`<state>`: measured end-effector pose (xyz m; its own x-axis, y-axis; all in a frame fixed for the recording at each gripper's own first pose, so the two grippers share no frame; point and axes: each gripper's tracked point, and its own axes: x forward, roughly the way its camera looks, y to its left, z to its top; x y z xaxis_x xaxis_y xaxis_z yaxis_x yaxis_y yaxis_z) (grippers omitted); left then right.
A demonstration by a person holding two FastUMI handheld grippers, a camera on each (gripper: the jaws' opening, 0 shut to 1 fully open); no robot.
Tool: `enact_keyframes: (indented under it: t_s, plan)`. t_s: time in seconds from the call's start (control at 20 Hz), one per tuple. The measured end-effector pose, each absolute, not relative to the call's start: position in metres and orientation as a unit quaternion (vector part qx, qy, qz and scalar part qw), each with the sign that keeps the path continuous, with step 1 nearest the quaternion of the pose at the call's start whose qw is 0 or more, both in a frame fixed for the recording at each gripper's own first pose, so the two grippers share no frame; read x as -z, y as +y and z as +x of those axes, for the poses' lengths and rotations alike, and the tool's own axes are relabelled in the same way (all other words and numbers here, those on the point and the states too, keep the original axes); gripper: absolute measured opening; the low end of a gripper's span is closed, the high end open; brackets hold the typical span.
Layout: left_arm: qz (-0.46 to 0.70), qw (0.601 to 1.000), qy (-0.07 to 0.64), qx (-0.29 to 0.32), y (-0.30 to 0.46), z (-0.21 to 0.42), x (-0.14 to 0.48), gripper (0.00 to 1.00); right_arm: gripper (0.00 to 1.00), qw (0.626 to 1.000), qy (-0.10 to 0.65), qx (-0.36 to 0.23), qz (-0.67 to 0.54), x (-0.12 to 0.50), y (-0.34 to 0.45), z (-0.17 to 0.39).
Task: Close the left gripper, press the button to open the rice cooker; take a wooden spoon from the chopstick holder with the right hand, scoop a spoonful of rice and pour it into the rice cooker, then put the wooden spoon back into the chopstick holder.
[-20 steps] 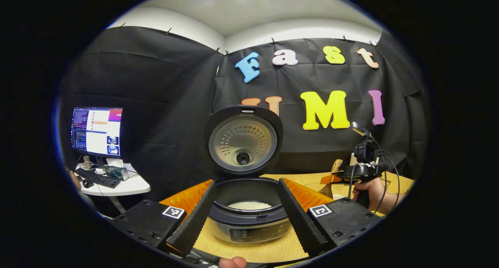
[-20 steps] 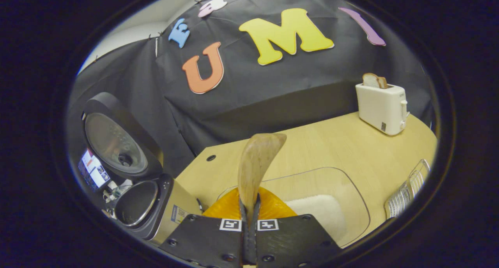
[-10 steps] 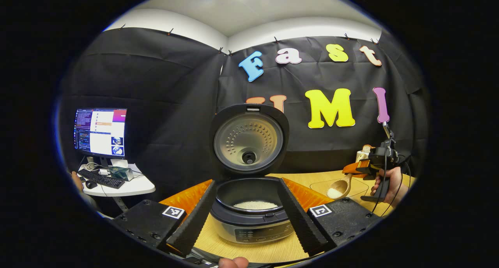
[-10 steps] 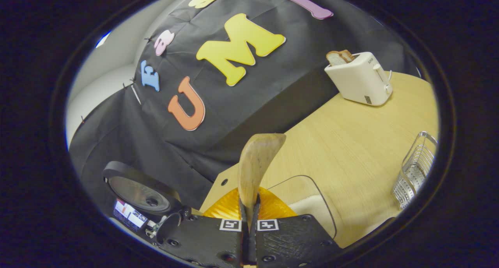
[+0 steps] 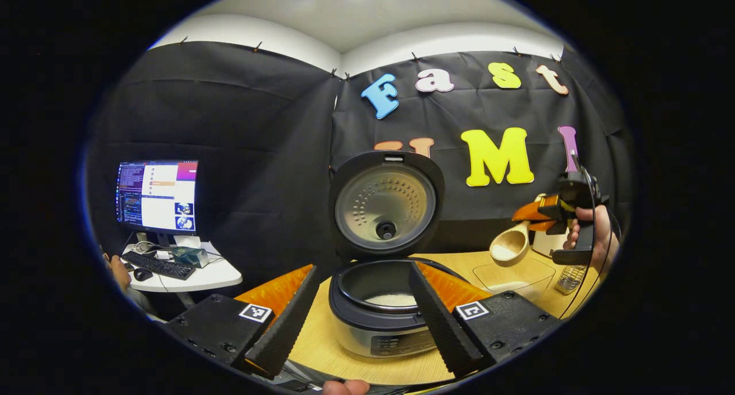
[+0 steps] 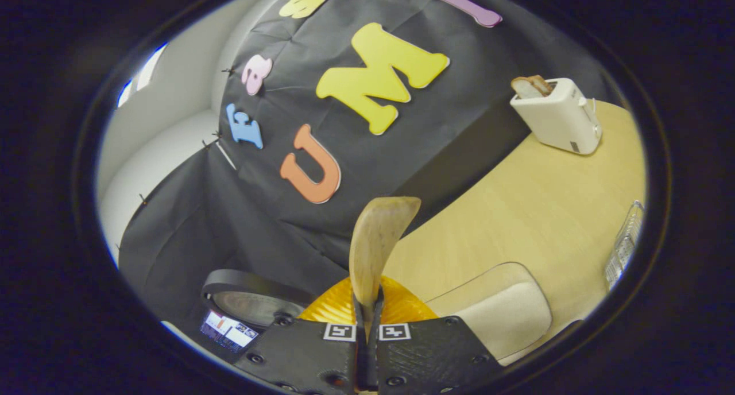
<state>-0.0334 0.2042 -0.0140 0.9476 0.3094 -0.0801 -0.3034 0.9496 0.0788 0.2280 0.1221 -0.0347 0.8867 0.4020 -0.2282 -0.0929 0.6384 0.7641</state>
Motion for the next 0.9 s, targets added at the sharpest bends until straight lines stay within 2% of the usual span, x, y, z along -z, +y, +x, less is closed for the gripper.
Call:
enact_keyframes:
  t_s: [0.1, 0.25, 0.7, 0.9]
  plan:
    - [0.027, 0.987, 0.038, -0.151, 0.205, -0.037, 0.008, 1.0, 0.0, 0.881, 0.196, -0.182, 0.391, 0.014, 0.167, 0.23]
    - [0.032, 0.987, 0.038, -0.154, 0.211, -0.04, 0.008, 1.0, 0.0, 0.885, 0.199, -0.206, 0.367, 0.006, 0.206, 0.223]
    - [0.034, 0.984, 0.043, -0.17, 0.226, -0.048, 0.007, 1.0, 0.0, 0.929, 0.169, -0.234, 0.232, 0.003, 0.28, 0.219]
    - [0.023, 0.984, 0.048, -0.167, 0.223, -0.048, 0.011, 1.0, 0.0, 0.951, 0.135, -0.249, 0.128, -0.001, 0.304, 0.21]
